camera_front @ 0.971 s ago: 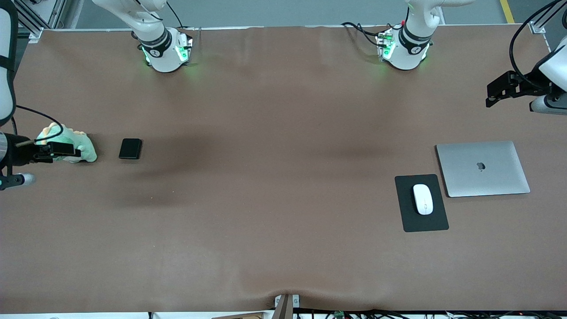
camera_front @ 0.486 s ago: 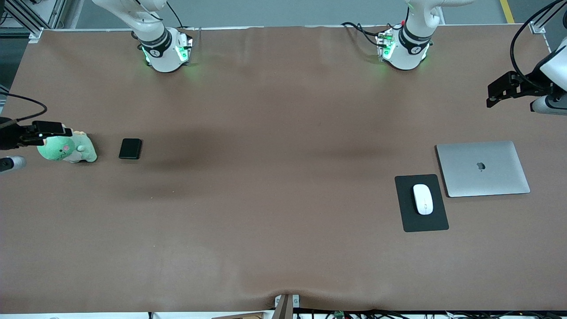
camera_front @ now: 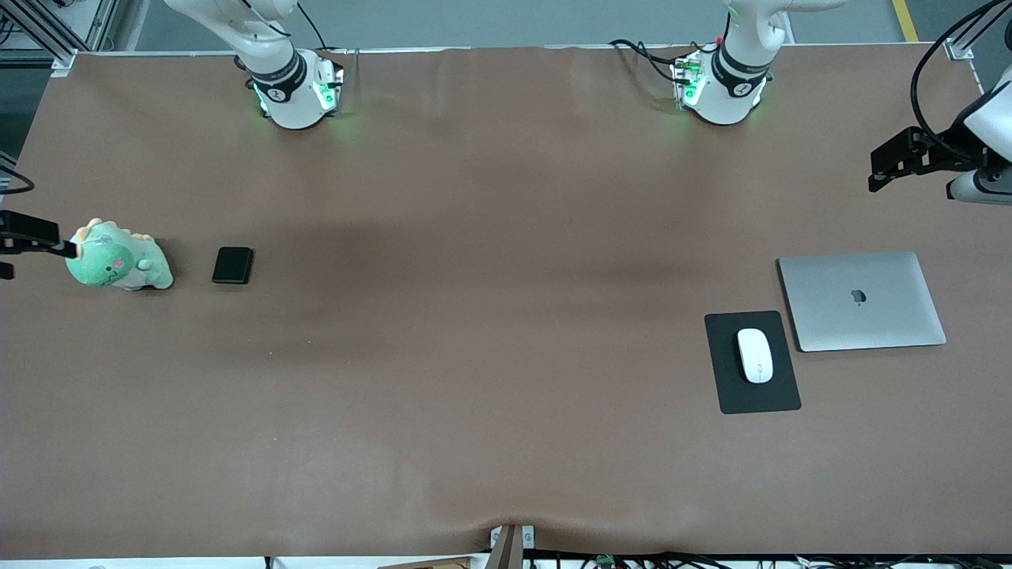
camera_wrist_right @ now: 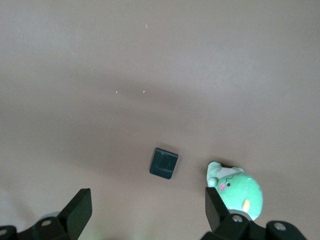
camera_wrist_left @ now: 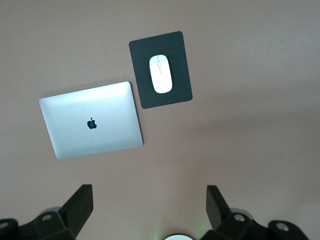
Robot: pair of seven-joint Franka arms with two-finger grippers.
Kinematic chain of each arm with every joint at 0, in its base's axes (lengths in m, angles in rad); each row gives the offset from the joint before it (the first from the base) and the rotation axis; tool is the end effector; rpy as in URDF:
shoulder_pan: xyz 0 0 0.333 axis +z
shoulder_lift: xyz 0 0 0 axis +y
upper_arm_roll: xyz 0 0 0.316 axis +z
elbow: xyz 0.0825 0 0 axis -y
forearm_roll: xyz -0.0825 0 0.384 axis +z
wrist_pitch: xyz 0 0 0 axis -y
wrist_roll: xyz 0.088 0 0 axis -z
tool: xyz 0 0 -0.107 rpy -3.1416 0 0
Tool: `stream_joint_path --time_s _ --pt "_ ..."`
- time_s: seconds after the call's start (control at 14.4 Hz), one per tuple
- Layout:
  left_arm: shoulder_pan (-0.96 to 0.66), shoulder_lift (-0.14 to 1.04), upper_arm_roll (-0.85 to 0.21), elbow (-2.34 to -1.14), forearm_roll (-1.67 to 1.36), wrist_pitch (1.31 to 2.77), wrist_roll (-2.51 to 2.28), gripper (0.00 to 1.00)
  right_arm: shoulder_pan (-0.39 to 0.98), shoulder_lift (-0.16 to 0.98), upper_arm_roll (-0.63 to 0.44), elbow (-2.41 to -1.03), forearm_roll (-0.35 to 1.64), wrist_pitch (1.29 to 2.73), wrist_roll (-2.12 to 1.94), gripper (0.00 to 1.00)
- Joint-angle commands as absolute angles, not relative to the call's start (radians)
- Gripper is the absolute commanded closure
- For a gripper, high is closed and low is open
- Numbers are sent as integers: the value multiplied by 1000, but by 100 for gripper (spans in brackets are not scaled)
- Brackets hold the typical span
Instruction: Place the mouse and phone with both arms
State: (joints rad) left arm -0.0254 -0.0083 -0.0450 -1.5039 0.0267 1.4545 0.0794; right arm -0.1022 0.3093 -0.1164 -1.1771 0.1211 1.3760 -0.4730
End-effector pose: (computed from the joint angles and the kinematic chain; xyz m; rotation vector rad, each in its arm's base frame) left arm 0.5390 -0.0350 0.6503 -3.1057 0.2291 0.0642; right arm 0.6165 -0.1084 0.6088 -2.9948 -0.4143 0.1117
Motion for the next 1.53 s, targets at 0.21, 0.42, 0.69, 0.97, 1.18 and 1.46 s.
stream_joint_path --time_s 0.21,0.42,0.69,0.97,1.18,1.46 --pt "-25 -8 -46 -1493 48 1454 80 0 -68 145 -110 -1273 54 1305 -477 0" --pt "-15 -8 -46 -1494 49 1454 80 0 -49 52 -110 -1408 54 1331 -349 0" --pt "-14 -8 -46 -1493 48 1454 80 0 -31 -96 -107 -1635 54 1426 -236 0" --pt "-12 -8 -46 -1494 48 1454 80 0 -35 -126 -107 -1698 54 1439 -209 0" --pt "-12 -8 -46 -1494 48 1454 80 0 -23 -133 -106 -1704 54 1436 -150 0" --pt "-15 -9 -49 -1493 49 1454 81 0 -26 -138 -106 -1718 49 1437 -150 0"
